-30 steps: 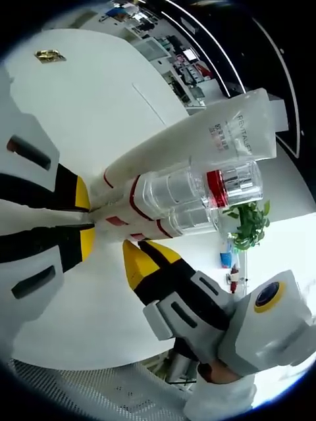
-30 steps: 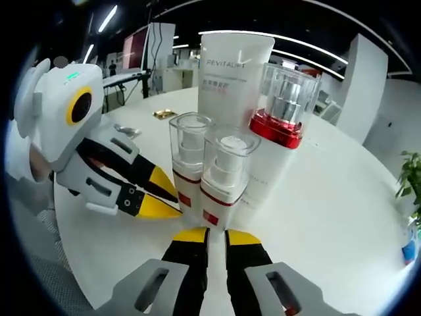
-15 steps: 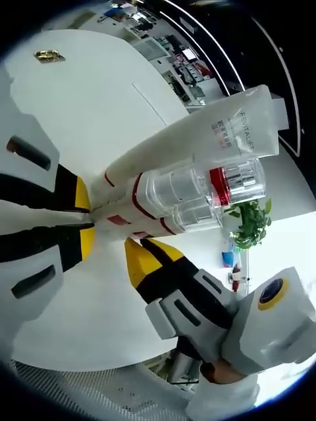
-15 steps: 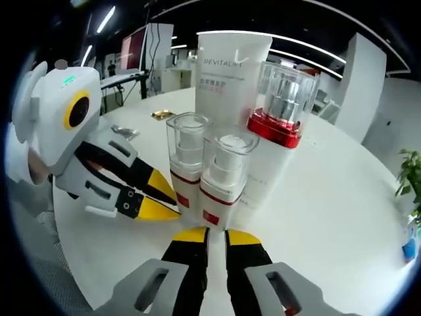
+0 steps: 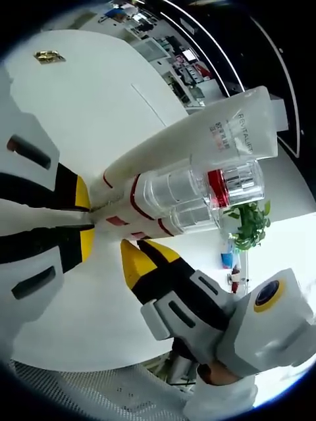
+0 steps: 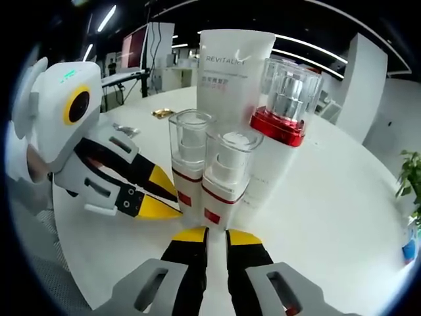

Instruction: Arrange the skincare products in the storage area until every visible bottle or jar stands upright without overlapping.

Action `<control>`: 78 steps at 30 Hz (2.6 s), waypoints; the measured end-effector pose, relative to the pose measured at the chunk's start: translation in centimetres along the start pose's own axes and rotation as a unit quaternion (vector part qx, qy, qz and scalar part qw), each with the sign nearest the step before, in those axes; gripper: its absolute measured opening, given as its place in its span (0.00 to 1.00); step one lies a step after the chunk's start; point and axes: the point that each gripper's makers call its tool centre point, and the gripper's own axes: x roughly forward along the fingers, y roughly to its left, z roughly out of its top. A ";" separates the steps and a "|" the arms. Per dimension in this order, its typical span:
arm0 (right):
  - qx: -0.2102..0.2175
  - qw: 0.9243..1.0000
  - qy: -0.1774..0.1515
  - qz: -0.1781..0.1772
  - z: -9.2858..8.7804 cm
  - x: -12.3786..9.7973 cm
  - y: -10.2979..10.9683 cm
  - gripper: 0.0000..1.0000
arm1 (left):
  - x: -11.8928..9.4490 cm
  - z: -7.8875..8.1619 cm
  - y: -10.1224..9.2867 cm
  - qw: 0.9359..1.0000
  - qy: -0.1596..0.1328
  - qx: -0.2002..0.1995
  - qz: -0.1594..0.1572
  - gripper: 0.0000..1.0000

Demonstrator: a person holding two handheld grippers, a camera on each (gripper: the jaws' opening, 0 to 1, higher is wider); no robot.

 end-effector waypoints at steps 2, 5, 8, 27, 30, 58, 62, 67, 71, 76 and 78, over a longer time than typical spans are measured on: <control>-0.004 1.000 0.001 0.001 0.0 0.0 0.0 0.02 | -0.1 0.1 0.0 1.000 -0.001 0.000 0.000 0.09; -0.012 1.000 0.002 0.001 0.1 -0.1 0.1 0.03 | -0.2 0.1 0.0 1.000 -0.004 -0.003 -0.001 0.11; -0.016 1.000 0.004 0.002 0.1 -0.1 0.1 0.04 | -0.2 0.1 0.0 1.000 -0.003 0.000 -0.001 0.12; -0.018 1.000 -0.001 -0.004 0.5 -0.4 -0.1 0.23 | -1.7 0.8 0.6 1.000 -0.012 -0.009 0.012 0.23; -0.017 1.000 -0.002 -0.005 0.5 -0.5 -0.2 0.27 | -2.1 0.8 0.7 1.000 -0.012 -0.011 0.015 0.26; -0.070 0.997 -0.010 -0.014 1.5 -2.3 1.3 0.81 | -5.7 2.8 2.0 0.998 -0.026 -0.047 0.037 0.76; -0.049 0.999 -0.021 0.004 2.0 -2.5 2.1 0.90 | -6.7 3.1 2.2 0.997 -0.030 -0.056 0.045 0.80; -0.041 0.999 -0.027 0.017 2.1 -3.0 3.1 0.99 | -7.4 2.9 2.5 0.996 -0.026 -0.066 0.049 0.85; -0.041 0.999 -0.029 0.020 2.0 -3.5 3.5 0.99 | -7.8 2.6 2.7 0.995 -0.023 -0.077 0.055 0.93; -0.034 0.999 -0.035 0.021 2.1 -4.1 3.7 0.99 | -8.3 2.6 2.5 0.995 -0.022 -0.078 0.054 0.95; -0.033 0.999 -0.035 0.021 2.0 -4.3 4.0 0.99 | -8.3 2.5 2.4 0.995 -0.020 -0.081 0.053 0.97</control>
